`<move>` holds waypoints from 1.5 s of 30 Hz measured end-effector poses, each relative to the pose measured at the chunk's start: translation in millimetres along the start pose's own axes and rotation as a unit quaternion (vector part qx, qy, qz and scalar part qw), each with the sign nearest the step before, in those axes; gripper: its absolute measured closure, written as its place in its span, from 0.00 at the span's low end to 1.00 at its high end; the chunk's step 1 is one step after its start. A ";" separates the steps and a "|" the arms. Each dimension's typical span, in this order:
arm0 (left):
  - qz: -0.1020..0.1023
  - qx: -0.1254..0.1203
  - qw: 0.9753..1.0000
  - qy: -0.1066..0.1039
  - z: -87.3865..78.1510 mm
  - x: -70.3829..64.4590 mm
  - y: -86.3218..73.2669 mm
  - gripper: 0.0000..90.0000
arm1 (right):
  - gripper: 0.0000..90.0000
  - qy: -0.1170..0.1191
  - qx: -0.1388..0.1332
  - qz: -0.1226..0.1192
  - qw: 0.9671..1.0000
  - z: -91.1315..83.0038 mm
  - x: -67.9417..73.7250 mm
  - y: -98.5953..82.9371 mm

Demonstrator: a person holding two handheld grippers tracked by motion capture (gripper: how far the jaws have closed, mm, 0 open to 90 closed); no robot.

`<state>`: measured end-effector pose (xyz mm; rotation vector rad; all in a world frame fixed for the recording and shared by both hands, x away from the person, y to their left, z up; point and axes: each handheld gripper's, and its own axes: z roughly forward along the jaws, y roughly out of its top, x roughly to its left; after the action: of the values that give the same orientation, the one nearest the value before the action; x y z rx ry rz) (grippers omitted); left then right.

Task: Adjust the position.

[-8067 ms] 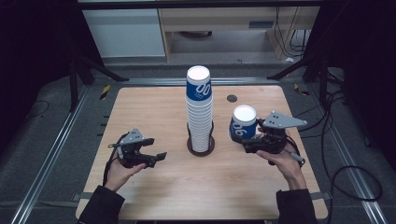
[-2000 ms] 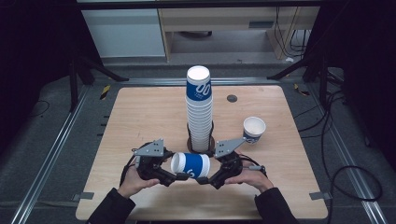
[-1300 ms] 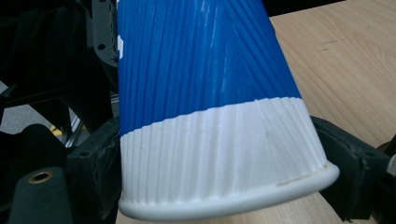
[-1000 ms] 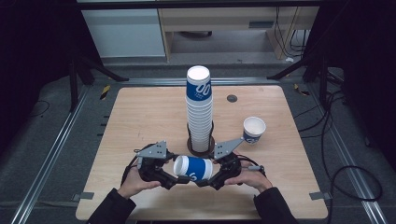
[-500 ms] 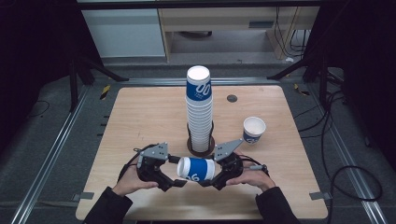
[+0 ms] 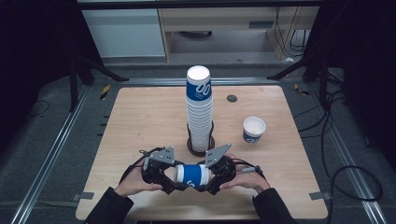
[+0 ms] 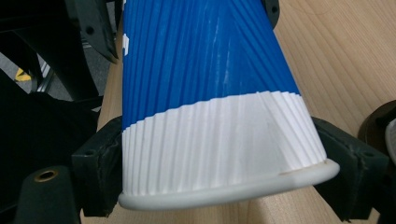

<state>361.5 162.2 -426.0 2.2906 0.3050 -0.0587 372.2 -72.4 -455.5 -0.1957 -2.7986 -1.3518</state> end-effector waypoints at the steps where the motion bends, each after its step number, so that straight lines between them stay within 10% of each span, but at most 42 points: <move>1: 0.001 0.002 1.000 -0.001 0.4 0.0 -0.1 0.25 | 0.17 0.001 -0.002 -0.001 1.000 0.0 0.1 0.6; 26: -0.014 -0.034 0.999 0.025 -18.3 9.4 -6.0 0.29 | 0.09 -0.042 -0.065 0.016 0.997 -32.9 -4.8 1.9; 45: -0.026 -0.148 0.988 0.014 -33.5 10.5 -4.2 0.29 | 0.09 -0.039 -0.123 0.052 0.990 -50.1 -10.4 -4.1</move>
<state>368.9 191.8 -408.0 1.9900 0.3641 -0.0064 380.5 -115.0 -428.3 -0.4026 -2.6308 -1.6936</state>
